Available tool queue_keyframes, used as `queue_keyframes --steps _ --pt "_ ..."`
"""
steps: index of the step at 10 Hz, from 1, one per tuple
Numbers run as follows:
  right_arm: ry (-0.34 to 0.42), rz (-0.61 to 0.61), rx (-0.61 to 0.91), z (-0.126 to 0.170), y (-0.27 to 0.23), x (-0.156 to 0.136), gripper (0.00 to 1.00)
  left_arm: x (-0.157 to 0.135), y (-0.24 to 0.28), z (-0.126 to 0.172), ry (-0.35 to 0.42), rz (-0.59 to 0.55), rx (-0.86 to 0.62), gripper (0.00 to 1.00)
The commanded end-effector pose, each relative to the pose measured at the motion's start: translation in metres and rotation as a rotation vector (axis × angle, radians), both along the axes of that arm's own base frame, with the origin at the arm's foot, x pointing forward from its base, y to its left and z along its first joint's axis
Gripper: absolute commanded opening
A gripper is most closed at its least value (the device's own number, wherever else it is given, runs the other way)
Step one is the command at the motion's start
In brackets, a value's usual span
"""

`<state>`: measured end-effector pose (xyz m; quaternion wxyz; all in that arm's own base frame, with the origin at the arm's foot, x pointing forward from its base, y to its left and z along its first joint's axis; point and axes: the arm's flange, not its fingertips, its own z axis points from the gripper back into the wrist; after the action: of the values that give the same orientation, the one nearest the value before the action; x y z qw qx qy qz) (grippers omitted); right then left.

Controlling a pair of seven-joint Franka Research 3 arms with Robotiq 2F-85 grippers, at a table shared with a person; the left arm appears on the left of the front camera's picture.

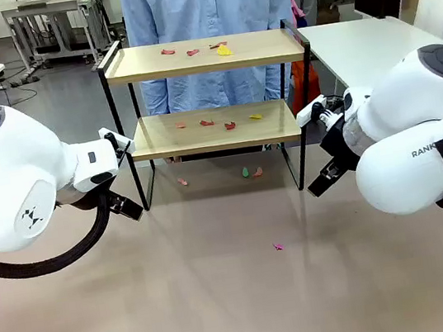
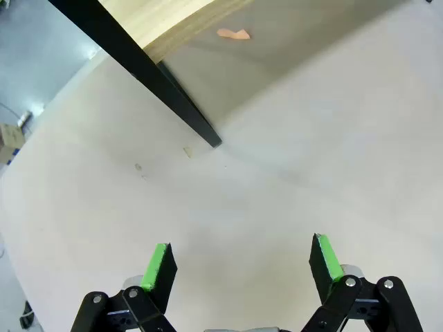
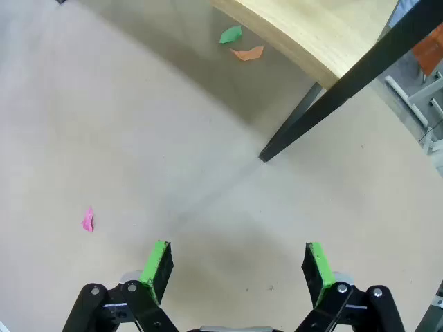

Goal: Clean the shelf.
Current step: Pick up the Duster handed by the human.

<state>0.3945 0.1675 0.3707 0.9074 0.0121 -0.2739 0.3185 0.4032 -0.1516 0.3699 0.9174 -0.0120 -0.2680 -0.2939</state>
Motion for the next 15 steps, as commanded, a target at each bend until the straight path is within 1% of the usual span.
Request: queue_keyframes --steps 1,11,12,13,14,15 --pt "0.000 0.000 0.000 0.000 0.000 0.000 1.00 0.000 0.000 0.000 0.000 0.000 0.000 1.00" --pt "0.000 0.000 -0.001 0.000 0.000 0.000 1.00 0.000 0.000 0.000 0.000 -0.001 0.000 1.00" --pt "-0.005 0.039 0.032 0.027 -0.002 0.005 1.00 0.004 -0.001 0.021 -0.029 -0.097 -0.006 1.00" --pt "-0.005 0.051 0.067 0.058 -0.011 0.007 1.00 0.010 0.008 0.042 -0.010 -0.129 0.008 1.00" --pt "-0.022 0.051 0.094 0.084 -0.024 0.005 1.00 0.016 0.022 0.063 0.040 -0.147 -0.033 1.00" --pt "-0.059 0.016 0.088 0.106 -0.038 0.006 1.00 0.022 0.039 0.085 0.090 -0.191 -0.067 1.00"
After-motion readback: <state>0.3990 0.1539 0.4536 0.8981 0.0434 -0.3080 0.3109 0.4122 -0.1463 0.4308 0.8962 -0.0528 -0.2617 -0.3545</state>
